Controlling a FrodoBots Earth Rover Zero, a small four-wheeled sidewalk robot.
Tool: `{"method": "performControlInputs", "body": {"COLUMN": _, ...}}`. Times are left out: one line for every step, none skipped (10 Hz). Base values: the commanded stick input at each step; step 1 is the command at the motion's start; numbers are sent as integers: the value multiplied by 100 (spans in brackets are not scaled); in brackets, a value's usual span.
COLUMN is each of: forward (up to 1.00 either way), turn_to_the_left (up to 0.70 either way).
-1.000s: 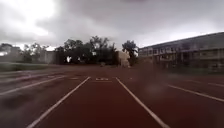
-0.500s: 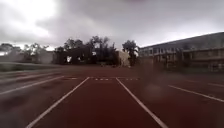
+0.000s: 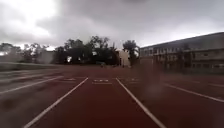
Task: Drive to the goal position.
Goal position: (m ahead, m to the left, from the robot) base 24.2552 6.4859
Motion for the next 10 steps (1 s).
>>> {"method": "performControlInputs", "body": {"forward": 45, "turn_to_the_left": 0}}
{"method": "performControlInputs", "body": {"forward": 45, "turn_to_the_left": 0}}
{"method": "performControlInputs", "body": {"forward": 45, "turn_to_the_left": 0}}
{"method": "performControlInputs", "body": {"forward": 45, "turn_to_the_left": 0}}
{"method": "performControlInputs", "body": {"forward": 45, "turn_to_the_left": 0}}
{"method": "performControlInputs", "body": {"forward": 45, "turn_to_the_left": 0}}
{"method": "performControlInputs", "body": {"forward": 45, "turn_to_the_left": 0}}
{"method": "performControlInputs", "body": {"forward": 45, "turn_to_the_left": 0}}
{"method": "performControlInputs", "body": {"forward": 45, "turn_to_the_left": 0}}
{"method": "performControlInputs", "body": {"forward": 45, "turn_to_the_left": 0}}
